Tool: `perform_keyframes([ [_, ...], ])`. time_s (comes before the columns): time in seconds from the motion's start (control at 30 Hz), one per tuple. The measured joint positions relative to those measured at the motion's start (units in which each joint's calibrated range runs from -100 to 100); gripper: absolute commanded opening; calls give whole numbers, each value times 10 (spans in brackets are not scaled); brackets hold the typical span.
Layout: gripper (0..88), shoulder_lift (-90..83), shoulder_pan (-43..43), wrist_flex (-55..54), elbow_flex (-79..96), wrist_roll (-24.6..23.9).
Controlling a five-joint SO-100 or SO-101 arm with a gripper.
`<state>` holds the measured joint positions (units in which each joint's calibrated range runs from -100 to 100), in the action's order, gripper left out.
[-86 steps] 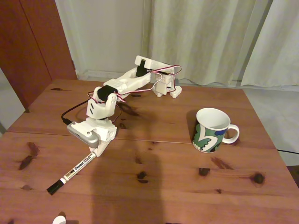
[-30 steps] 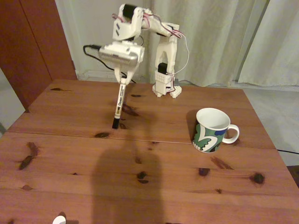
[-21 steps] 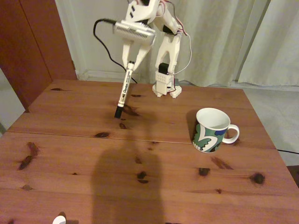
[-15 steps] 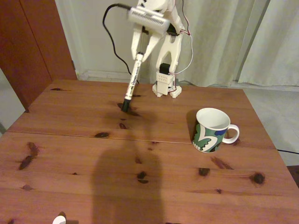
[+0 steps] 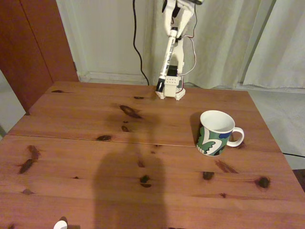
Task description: Clean up the desk and place the pens and markers into the cup
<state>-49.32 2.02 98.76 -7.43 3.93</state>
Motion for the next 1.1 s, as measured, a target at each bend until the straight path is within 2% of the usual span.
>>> perform_keyframes([
  [0.33, 9, -27, 83, -14, -1, 0],
  [0.67, 9, 7, 163, -61, -1, -28],
  [0.8, 9, 46, 188, -100, -1, -45],
  [1.1, 9, 121, 218, -185, 0, -48],
])
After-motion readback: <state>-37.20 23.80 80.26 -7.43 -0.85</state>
